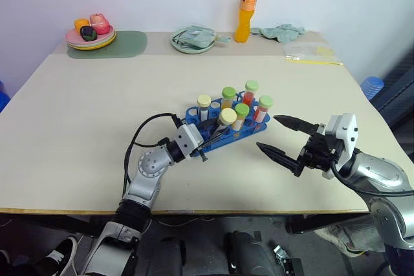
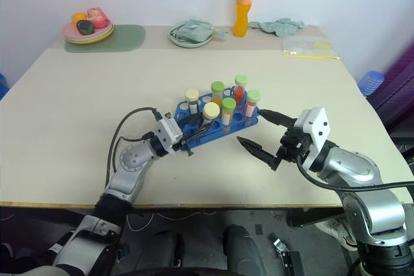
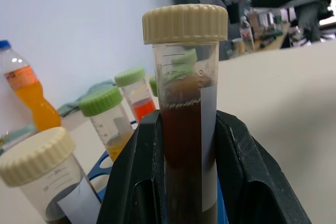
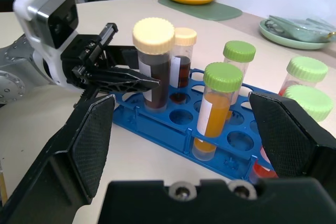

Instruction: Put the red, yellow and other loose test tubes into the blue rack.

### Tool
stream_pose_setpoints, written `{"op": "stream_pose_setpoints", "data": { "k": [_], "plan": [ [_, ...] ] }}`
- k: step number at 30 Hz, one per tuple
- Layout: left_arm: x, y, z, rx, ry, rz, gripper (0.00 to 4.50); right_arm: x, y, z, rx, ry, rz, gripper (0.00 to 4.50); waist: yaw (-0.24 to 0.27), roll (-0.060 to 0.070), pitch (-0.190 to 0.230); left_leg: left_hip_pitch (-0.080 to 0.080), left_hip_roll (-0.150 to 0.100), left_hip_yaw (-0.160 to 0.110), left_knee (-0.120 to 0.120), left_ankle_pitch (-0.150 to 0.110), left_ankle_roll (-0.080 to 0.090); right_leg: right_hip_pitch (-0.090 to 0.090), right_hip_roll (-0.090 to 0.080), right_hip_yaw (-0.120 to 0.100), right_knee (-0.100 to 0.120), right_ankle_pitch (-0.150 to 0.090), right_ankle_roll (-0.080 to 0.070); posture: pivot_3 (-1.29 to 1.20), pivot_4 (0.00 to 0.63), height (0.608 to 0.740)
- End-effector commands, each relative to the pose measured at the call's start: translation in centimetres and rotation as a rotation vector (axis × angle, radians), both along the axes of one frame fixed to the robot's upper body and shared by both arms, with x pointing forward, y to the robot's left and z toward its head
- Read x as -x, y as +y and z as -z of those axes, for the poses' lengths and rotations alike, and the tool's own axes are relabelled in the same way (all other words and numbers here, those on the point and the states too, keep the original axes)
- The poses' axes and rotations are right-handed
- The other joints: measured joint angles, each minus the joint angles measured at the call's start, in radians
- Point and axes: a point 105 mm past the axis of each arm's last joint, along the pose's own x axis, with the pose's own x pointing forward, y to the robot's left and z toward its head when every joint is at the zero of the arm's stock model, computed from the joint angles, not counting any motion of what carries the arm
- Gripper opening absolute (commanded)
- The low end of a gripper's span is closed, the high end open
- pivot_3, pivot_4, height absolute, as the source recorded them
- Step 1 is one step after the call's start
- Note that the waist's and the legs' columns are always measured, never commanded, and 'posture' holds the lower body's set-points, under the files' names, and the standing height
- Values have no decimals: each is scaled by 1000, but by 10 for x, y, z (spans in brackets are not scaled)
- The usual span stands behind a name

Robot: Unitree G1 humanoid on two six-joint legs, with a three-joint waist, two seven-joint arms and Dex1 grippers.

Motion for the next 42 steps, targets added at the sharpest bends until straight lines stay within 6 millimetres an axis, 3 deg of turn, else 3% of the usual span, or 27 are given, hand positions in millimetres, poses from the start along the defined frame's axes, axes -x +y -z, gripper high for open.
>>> {"op": "stream_pose_setpoints", "data": {
  "k": [1, 13, 20, 21, 31, 35, 40, 42],
  "plan": [
    [-3, 6, -1, 49, 53, -13, 789, 3, 0, -10, 17, -58, -6, 4500, 0, 0, 0, 0, 0, 0, 0, 0, 0, 0, 0, 0, 0, 0, 0, 0, 150, 740],
    [-6, 20, 6, 181, 229, -2, 789, -1, 1, -12, 17, -64, -7, 4500, -4, 0, 0, 0, 0, 0, 0, 0, 0, 0, 0, 0, 0, 0, 0, 0, 150, 740],
    [-5, 29, -6, 169, 172, 3, 4165, -2, 1, -11, 18, -63, -14, 4500, -1, 0, 0, 0, 0, 0, 0, 0, 0, 0, 0, 0, -1, -1, -1, 0, 150, 740],
    [-5, 31, -8, 168, 165, -7, 4478, -2, 1, -10, 20, -62, -16, 4500, -1, 0, 0, 0, 0, 0, 0, 0, 0, 0, 0, 0, -1, -1, -1, 0, 150, 740],
    [16, 65, -11, -26, 153, -18, 4478, -6, 0, 1, 41, -23, -97, 4500, -5, 0, 0, 0, 1, 0, -1, 0, 0, -1, 1, 0, -1, -1, -1, 0, 150, 740],
    [20, 99, -24, -58, 133, -66, 4478, -7, -12, 9, 81, 10, -112, 4500, -1, 0, 0, 0, 1, 0, -1, 0, 0, -1, 0, 0, -2, -1, -1, 0, 150, 740],
    [28, 131, -28, -95, 226, -65, 4478, -13, -29, 17, 48, 51, -52, 4500, -2, 1, 1, 0, 1, 1, -1, 0, 1, -1, 0, 0, -2, -2, -3, 0, 150, 740],
    [33, 152, -27, -84, 282, -50, 4478, -5, -25, 28, 70, 62, -61, 4500, -2, 1, 1, 0, 1, 1, -1, 0, 1, -1, 0, 0, -2, -2, -3, 0, 150, 740]
  ]
}}
